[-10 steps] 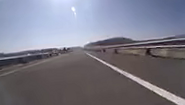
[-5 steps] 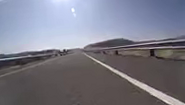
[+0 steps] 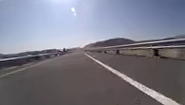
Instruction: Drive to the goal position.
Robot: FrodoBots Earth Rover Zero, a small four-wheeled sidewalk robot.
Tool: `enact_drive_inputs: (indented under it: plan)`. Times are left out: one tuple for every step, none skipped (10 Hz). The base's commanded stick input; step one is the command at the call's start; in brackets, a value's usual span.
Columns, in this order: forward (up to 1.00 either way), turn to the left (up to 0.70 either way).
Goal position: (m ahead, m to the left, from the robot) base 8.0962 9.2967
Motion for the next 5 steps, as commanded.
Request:
enact_drive_inputs:
  plan:
    - [0.70, 0.00]
    - [0.70, 0.00]
    - [0.70, 0.00]
    - [0.70, 0.00]
    - [0.70, 0.00]
